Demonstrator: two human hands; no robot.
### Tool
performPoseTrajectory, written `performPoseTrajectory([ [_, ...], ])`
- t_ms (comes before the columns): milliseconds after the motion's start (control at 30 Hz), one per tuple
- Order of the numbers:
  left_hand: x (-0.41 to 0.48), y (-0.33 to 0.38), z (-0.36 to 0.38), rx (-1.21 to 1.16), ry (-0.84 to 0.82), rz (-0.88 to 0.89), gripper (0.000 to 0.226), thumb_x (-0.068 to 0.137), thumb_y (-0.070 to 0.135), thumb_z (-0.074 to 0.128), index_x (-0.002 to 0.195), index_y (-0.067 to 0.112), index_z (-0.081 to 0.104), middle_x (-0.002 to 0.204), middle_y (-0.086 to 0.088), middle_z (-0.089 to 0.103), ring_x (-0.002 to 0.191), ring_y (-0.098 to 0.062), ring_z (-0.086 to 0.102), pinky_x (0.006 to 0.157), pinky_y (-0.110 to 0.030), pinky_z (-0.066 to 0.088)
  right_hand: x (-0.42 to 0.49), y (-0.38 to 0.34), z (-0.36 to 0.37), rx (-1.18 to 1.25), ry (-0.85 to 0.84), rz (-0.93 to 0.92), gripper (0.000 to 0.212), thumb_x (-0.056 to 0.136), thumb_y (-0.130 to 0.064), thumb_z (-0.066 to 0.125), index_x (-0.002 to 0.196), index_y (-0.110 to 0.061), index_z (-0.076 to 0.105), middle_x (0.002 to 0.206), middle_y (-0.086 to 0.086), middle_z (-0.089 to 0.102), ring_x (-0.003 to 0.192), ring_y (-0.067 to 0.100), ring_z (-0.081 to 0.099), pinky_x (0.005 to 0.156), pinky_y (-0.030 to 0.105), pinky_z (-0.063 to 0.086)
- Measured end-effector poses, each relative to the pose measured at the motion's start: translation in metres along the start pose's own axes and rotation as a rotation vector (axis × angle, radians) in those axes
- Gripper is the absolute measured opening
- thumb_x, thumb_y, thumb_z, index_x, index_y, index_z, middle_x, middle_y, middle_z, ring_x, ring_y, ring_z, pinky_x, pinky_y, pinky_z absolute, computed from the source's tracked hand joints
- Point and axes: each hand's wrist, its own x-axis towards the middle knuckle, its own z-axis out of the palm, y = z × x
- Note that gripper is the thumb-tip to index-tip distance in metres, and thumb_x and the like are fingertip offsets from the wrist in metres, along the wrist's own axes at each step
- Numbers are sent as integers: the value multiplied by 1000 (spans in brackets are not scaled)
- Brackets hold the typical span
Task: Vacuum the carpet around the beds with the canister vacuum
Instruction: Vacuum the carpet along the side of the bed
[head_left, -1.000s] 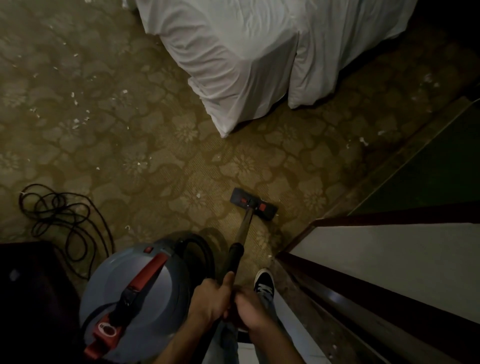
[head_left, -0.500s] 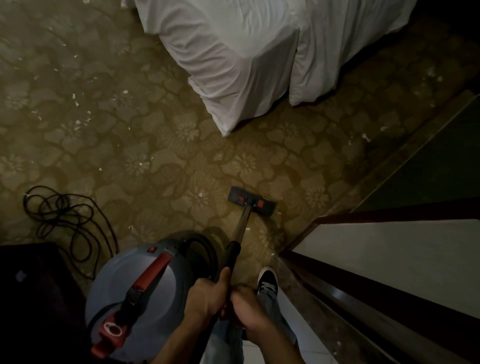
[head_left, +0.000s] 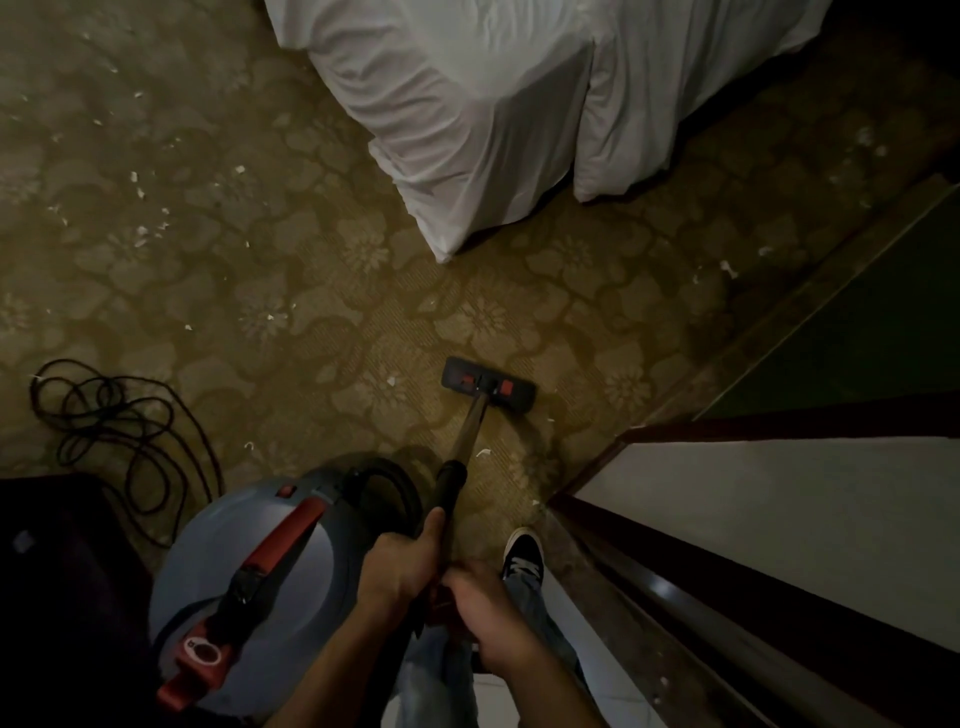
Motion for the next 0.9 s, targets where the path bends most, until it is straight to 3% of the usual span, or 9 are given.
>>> performPoseTrajectory([
  [100,6,7,8,-16,11,-26,80,82,77,53,93,0,76,90,-16,75,85,-30,73,87,-39,59,5,1,-12,-13,-11,26,24,102,-14,50,112,-4,69,103,17,76,78,20,72,55,20,53],
  [200,5,7,14,-7,15,-55,80,81,78,54,88,1,76,86,-15,75,80,-29,73,83,-38,60,4,-1,-20,-26,-9,49,27,101,-15,48,115,-6,70,113,20,74,90,28,74,62,25,54],
  [367,-7,-1,21,-17,17,-61,74,87,73,53,84,3,75,86,-15,75,83,-29,72,87,-40,59,-1,11,-31,-61,-63,55,25,104,-14,48,91,-11,69,77,6,72,56,14,66,54,23,52],
  [567,-34,-29,30,2,-4,-96,85,82,80,50,89,-1,76,89,-17,76,85,-31,73,79,-35,59,-9,31,-29,-146,-67,54,18,97,-15,50,92,-15,68,67,-3,69,54,11,64,49,21,46],
  [667,-53,-49,34,31,28,-71,69,93,66,52,86,2,76,88,-16,73,91,-29,71,71,-28,47,-19,43,-23,-244,-44,78,19,92,-26,51,92,-17,67,65,-4,64,55,12,62,46,19,43],
  [833,-80,-75,31,65,9,-30,64,99,59,49,58,14,69,45,3,62,49,-2,64,51,-16,45,-31,67,-6,-303,-69,169,39,105,-20,40,73,-15,63,45,-6,60,45,10,58,45,20,42],
  [900,-86,-89,31,48,12,-40,67,96,62,50,56,13,70,54,0,68,56,-8,67,55,-19,45,-32,79,2,-320,-44,191,45,108,-23,37,71,-15,60,40,-5,59,51,17,66,51,24,48],
])
